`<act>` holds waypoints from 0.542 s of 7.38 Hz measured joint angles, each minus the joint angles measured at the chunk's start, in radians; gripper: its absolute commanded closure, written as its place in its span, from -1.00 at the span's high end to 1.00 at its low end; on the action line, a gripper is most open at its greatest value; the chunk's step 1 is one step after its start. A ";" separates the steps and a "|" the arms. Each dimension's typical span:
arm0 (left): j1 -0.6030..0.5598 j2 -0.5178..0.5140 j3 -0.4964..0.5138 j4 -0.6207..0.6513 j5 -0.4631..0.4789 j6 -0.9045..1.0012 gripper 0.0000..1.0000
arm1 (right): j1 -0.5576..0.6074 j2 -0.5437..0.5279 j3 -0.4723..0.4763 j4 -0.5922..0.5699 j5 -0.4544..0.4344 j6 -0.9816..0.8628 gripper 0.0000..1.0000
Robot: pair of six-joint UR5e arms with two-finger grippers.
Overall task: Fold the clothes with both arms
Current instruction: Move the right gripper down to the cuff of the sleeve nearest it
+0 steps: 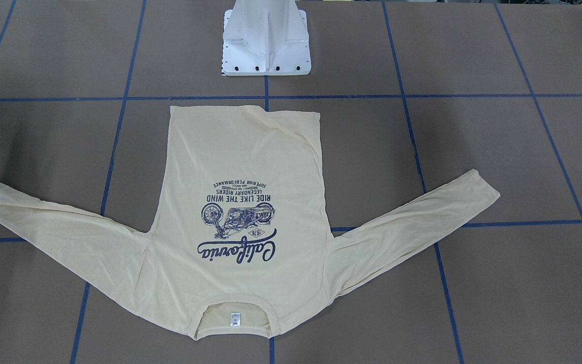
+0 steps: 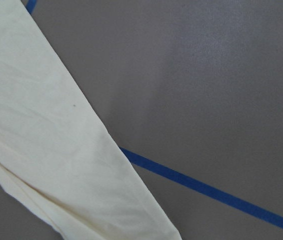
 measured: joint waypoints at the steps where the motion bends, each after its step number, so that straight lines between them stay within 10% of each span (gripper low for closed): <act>1: 0.001 -0.003 0.009 -0.011 -0.002 0.000 0.98 | -0.001 -0.017 -0.046 0.070 -0.001 -0.003 1.00; 4: 0.001 0.000 0.022 -0.020 -0.001 0.002 0.98 | 0.001 -0.062 -0.061 0.103 0.006 0.004 0.99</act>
